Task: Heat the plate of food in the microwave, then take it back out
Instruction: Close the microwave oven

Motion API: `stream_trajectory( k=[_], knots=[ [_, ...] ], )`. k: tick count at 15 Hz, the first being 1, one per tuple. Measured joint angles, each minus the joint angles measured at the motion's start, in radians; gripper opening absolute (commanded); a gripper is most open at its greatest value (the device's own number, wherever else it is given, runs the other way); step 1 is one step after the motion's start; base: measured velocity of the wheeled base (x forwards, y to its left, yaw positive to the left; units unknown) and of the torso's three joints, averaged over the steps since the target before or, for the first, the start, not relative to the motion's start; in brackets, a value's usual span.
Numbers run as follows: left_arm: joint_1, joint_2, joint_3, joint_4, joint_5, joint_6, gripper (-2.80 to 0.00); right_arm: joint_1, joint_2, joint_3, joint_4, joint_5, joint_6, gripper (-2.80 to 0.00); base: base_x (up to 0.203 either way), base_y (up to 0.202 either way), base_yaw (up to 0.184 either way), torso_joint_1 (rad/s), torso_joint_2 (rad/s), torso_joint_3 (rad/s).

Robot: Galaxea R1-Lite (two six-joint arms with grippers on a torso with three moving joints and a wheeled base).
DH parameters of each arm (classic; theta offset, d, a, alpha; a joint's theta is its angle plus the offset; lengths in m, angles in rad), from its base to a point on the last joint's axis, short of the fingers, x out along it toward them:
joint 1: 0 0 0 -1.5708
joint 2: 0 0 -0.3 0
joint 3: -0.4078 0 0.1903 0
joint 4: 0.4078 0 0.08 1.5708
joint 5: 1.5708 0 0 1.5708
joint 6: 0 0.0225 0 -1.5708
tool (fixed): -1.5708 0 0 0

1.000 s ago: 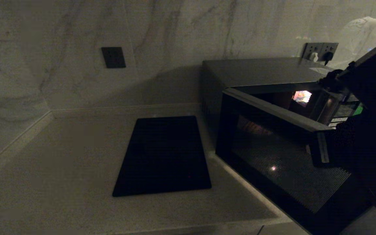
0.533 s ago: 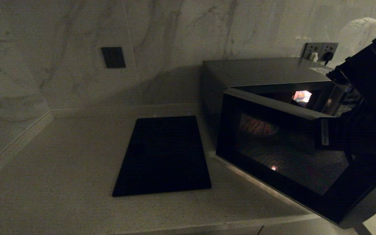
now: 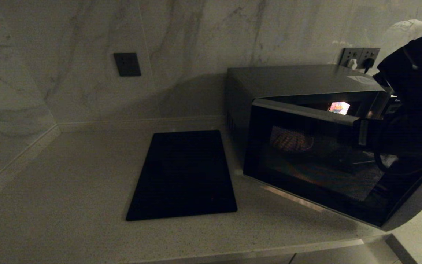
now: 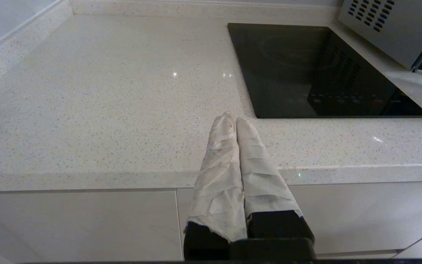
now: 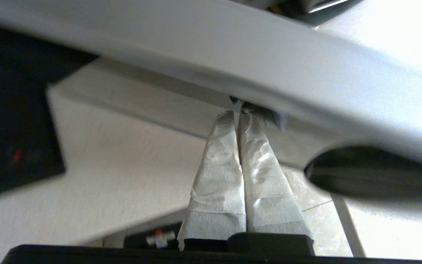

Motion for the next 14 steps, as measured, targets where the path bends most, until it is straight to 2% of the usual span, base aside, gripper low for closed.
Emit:
stream_trajectory(
  k=[6,14],
  knots=[
    [0.000,0.000,0.000,0.000,0.000,0.000,-2.80,-0.097,0.046,-0.033,-0.064,0.001,0.002,-2.80,0.000,0.000,0.000,0.000,0.00,0.000],
    [0.000,0.000,0.000,0.000,0.000,0.000,-2.80,-0.169,0.131,-0.064,-0.206,0.001,-0.004,-2.80,0.000,0.000,0.000,0.000,0.00,0.000]
  ],
)
